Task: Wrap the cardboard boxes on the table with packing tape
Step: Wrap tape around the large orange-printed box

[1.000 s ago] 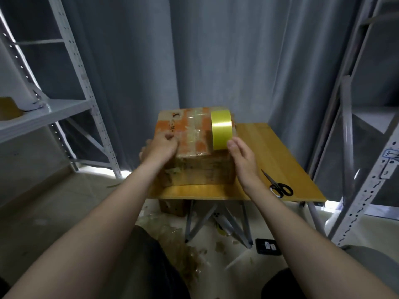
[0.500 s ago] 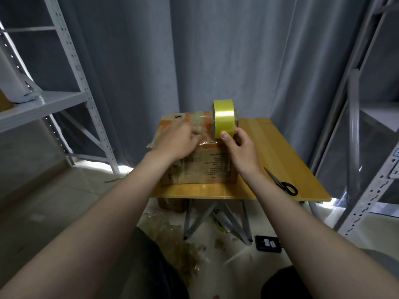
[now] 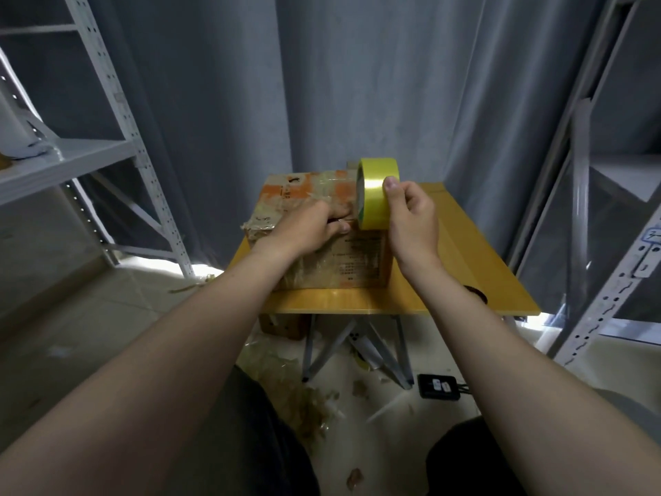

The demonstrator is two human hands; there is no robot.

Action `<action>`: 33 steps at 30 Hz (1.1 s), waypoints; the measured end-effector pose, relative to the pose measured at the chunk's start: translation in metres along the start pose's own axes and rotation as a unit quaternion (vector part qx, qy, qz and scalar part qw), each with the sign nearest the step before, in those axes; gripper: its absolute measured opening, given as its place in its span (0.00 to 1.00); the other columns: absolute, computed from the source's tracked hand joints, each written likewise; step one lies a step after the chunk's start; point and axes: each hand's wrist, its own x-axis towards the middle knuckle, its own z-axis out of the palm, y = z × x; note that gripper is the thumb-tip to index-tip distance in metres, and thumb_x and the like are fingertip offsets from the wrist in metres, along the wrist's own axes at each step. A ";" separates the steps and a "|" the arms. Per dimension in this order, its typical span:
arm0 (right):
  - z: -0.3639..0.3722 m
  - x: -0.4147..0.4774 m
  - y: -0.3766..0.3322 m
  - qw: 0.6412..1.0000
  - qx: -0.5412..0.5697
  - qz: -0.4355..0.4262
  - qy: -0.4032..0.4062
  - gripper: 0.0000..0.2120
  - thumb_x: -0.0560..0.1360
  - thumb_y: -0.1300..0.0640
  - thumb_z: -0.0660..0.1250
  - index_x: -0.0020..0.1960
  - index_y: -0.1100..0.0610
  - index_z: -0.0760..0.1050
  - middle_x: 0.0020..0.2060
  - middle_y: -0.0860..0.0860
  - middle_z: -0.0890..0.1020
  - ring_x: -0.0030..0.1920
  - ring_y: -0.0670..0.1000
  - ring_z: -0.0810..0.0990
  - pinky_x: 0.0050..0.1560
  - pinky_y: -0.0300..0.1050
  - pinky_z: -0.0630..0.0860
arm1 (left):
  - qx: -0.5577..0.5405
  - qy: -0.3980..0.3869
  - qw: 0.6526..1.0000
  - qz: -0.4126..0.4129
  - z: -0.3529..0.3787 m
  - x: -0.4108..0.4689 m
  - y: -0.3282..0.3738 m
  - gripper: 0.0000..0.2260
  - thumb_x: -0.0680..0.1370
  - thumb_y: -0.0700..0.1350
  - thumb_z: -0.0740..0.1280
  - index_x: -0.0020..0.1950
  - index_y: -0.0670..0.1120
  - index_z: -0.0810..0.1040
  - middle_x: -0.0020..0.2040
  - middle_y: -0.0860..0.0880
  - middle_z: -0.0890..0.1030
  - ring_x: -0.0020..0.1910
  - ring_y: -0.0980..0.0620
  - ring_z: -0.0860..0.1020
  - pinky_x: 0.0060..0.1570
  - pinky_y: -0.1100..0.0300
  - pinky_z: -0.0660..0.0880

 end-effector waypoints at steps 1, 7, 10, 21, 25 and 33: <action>0.001 -0.004 -0.003 1.000 0.008 0.006 0.012 0.19 0.84 0.45 0.64 0.36 0.50 0.69 0.28 0.40 0.71 0.31 0.39 0.69 0.31 0.32 0.65 | 0.000 -0.003 1.000 -0.005 0.000 0.001 0.000 0.16 0.82 0.53 0.68 0.70 0.56 0.81 0.65 0.49 0.83 0.63 0.44 0.79 0.60 0.51 0.76; -0.001 -0.024 -0.001 0.999 0.009 0.026 -0.036 0.13 0.83 0.42 0.62 0.46 0.47 0.78 0.38 0.39 0.82 0.39 0.39 0.78 0.38 0.31 0.72 | 0.006 -0.005 1.000 -0.006 0.002 -0.001 0.002 0.16 0.83 0.56 0.65 0.71 0.59 0.79 0.65 0.49 0.83 0.63 0.44 0.79 0.59 0.47 0.78; -0.003 -0.027 -0.003 0.998 0.008 0.016 -0.064 0.14 0.83 0.42 0.63 0.55 0.49 0.82 0.48 0.47 0.87 0.50 0.45 0.84 0.46 0.37 0.77 | 0.015 0.006 1.000 -0.006 0.005 -0.003 0.002 0.16 0.83 0.59 0.64 0.71 0.61 0.79 0.65 0.50 0.83 0.63 0.43 0.79 0.59 0.46 0.78; -0.005 -0.071 0.017 0.993 0.022 0.113 -0.035 0.17 0.83 0.42 0.63 0.47 0.53 0.81 0.34 0.52 0.87 0.38 0.49 0.86 0.42 0.44 0.79 | 0.004 0.035 0.999 -0.039 0.011 0.002 -0.001 0.19 0.83 0.57 0.66 0.73 0.56 0.77 0.72 0.54 0.78 0.72 0.46 0.75 0.69 0.44 0.73; 0.001 -0.080 0.015 0.992 0.026 0.121 -0.009 0.17 0.82 0.39 0.64 0.44 0.50 0.80 0.33 0.51 0.86 0.35 0.47 0.86 0.34 0.34 0.76 | 0.009 0.031 0.999 -0.042 0.010 0.003 -0.002 0.19 0.83 0.58 0.66 0.74 0.57 0.77 0.72 0.54 0.78 0.72 0.46 0.75 0.69 0.45 0.73; 0.000 -0.101 0.023 0.982 0.049 0.182 0.005 0.15 0.83 0.43 0.65 0.47 0.53 0.81 0.37 0.50 0.86 0.34 0.50 0.87 0.31 0.36 0.77 | 0.005 0.035 0.998 -0.043 0.012 0.001 -0.002 0.19 0.83 0.58 0.66 0.74 0.57 0.76 0.72 0.53 0.78 0.72 0.46 0.75 0.67 0.47 0.73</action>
